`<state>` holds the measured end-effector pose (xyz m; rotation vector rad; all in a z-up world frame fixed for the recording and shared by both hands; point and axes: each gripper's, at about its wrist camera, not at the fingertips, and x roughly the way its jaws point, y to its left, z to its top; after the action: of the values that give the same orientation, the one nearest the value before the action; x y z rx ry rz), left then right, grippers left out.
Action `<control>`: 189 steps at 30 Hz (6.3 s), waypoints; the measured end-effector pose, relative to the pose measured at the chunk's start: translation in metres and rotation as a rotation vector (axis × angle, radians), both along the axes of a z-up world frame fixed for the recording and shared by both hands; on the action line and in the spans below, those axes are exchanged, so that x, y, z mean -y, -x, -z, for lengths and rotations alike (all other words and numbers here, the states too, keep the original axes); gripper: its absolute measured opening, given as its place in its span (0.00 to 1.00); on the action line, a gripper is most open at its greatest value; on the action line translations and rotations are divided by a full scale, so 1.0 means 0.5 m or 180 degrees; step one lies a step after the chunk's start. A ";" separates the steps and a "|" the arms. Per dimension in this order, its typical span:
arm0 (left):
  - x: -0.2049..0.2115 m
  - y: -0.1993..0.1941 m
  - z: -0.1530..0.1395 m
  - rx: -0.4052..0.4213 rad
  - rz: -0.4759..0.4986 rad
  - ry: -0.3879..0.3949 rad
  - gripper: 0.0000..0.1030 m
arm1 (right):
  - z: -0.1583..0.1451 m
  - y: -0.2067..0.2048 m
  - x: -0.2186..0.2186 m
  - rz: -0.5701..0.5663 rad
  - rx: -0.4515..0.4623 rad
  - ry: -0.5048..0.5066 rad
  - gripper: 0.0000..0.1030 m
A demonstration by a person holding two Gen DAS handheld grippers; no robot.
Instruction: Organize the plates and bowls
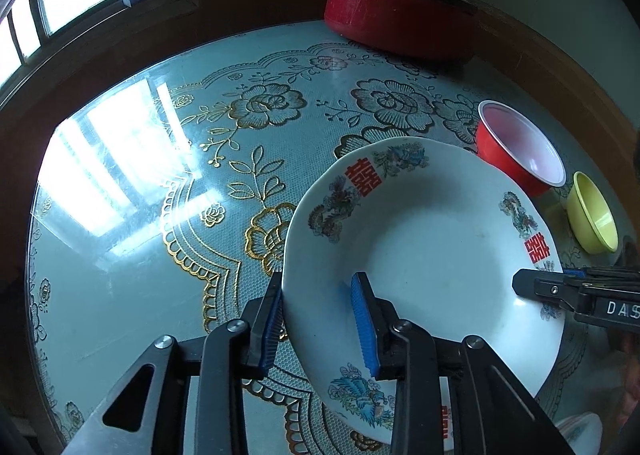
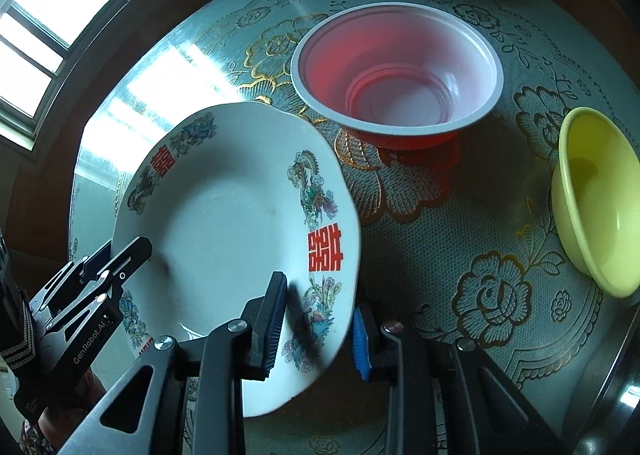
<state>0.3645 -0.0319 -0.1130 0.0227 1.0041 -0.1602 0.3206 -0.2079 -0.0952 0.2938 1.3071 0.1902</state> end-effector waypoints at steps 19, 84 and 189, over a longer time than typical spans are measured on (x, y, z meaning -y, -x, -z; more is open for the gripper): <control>0.024 0.032 0.004 -0.0081 0.0242 0.0087 0.54 | -0.013 0.034 0.008 0.0006 0.0022 0.0024 0.27; 0.113 0.210 -0.081 0.0472 0.0705 0.0094 0.08 | -0.064 0.103 0.023 -0.0298 0.0444 -0.0272 0.11; 0.047 0.501 0.003 -0.0064 0.0753 0.0468 0.56 | -0.107 0.578 0.176 0.0580 0.0739 -0.0579 0.26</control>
<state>0.1142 -0.0554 -0.1144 0.0056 1.0057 -0.4510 0.0317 -0.2960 -0.0419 0.5278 1.0284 0.1831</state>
